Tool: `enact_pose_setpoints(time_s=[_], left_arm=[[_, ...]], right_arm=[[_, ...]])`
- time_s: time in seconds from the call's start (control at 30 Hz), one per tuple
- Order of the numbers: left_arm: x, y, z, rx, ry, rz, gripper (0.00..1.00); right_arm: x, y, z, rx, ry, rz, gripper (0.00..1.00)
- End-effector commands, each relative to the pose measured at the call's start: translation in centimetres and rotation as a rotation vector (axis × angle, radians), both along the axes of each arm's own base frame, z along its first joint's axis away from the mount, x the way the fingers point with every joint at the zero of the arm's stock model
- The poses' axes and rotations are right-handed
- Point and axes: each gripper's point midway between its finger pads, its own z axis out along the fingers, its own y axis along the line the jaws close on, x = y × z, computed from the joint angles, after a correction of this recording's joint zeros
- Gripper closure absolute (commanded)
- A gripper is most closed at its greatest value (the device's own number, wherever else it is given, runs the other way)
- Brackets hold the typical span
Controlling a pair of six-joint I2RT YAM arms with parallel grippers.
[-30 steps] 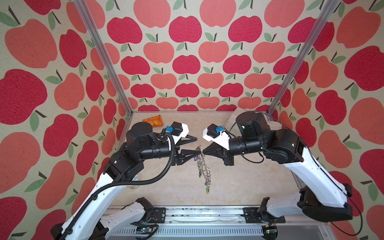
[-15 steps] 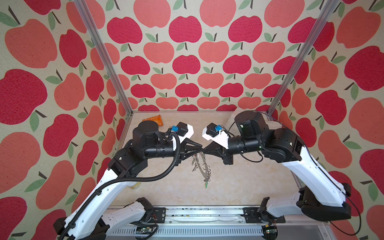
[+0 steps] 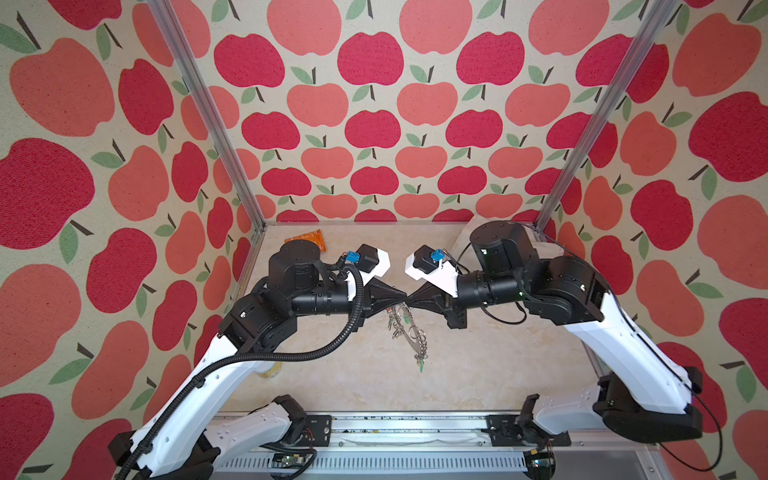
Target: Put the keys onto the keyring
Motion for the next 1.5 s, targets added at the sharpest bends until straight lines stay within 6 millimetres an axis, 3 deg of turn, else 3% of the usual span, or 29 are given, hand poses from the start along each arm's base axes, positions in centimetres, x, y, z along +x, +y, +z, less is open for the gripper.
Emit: enact_pose_setpoints(time_s=[0.0,0.4,0.57,0.9,0.97,1.07,1.17,1.47], left_arm=[[-1.3,-0.1,0.6,-0.003,-0.004,-0.058,0.93],[-1.7,-0.2,0.1,0.013,0.01,-0.08,0.9],[-1.7,-0.2,0.1,0.016,0.008,-0.08,1.0],[-2.1,0.0,0.8,-0.007,-0.044,-0.087,1.0],[-1.9,0.3,1.3,-0.03,-0.084,-0.064,1.0],[-1.7,0.8,2.3,-0.081,-0.136,-0.031,1.0],[-1.5,1.2,3.2,-0.124,-0.16,-0.015,1.0],[-1.6,1.8,4.7,-0.21,-0.207,-0.013,1.0]], right_arm=[[0.1,-0.1,1.5,0.055,-0.036,0.007,1.0],[0.2,-0.1,1.7,0.065,-0.045,0.001,1.0],[0.2,-0.1,1.9,0.07,-0.045,0.0,1.0],[0.3,0.1,1.9,0.083,-0.04,-0.006,1.0],[0.4,0.2,1.8,0.083,-0.037,-0.007,0.94],[0.4,0.2,1.5,0.078,-0.028,-0.011,0.76],[0.3,0.0,1.4,0.08,-0.024,-0.017,0.69],[-0.3,0.1,2.6,0.16,-0.026,0.007,0.67]])
